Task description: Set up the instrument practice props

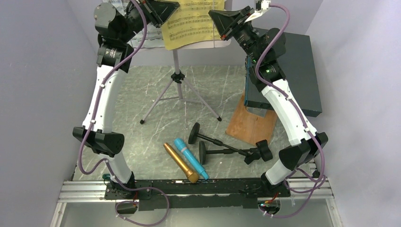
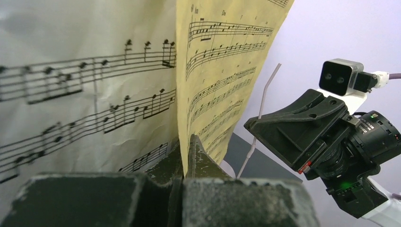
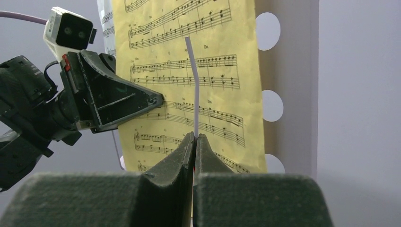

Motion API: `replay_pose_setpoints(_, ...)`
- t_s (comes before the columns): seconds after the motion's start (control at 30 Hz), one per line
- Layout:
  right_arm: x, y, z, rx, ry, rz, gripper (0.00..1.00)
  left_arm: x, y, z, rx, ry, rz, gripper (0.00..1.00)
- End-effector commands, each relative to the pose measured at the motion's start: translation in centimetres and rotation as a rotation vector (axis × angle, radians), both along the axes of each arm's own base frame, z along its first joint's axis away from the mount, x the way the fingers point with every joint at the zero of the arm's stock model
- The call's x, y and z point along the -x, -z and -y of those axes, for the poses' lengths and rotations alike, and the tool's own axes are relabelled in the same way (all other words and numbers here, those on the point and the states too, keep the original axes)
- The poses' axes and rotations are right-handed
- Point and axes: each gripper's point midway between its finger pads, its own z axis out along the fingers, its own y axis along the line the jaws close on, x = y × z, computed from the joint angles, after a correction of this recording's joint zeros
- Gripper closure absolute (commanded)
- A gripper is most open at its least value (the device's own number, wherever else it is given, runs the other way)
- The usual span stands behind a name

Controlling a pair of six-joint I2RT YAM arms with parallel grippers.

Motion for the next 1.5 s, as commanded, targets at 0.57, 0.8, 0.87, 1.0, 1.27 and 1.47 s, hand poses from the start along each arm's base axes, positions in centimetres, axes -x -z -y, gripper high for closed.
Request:
replay_pose_setpoints(0.57,4.5,-3.1,3.2,-0.046,0.046,0.033,0.62,2.5,-2.0,0.1,0.016,0.003,0.068,0.57)
replay_pose_setpoints(0.8,7.0,-1.0,5.3,0.004,0.11,-0.005,0.53,4.3,-2.6,-1.4,0.032,-0.06,0.052,0.23)
replay_pose_setpoints(0.87,7.4,0.2,5.4,0.031,0.111,-0.035,0.52,5.1,-2.5,-2.1,0.036,-0.086,0.022,0.13)
replay_pose_setpoints(1.0,8.3,3.0,4.8,0.079,0.063,-0.102,0.52,6.5,-2.2,-3.8,0.042,-0.17,-0.016,0.03)
replay_pose_setpoints(1.27,10.5,12.7,-0.8,0.276,-0.055,-0.237,0.51,11.7,-0.5,-6.0,0.018,-0.219,-0.037,0.02)
replay_pose_setpoints(1.47,14.5,25.3,-6.9,0.529,-0.197,-0.395,0.49,14.9,5.5,-5.4,-0.061,-0.131,-0.155,0.03)
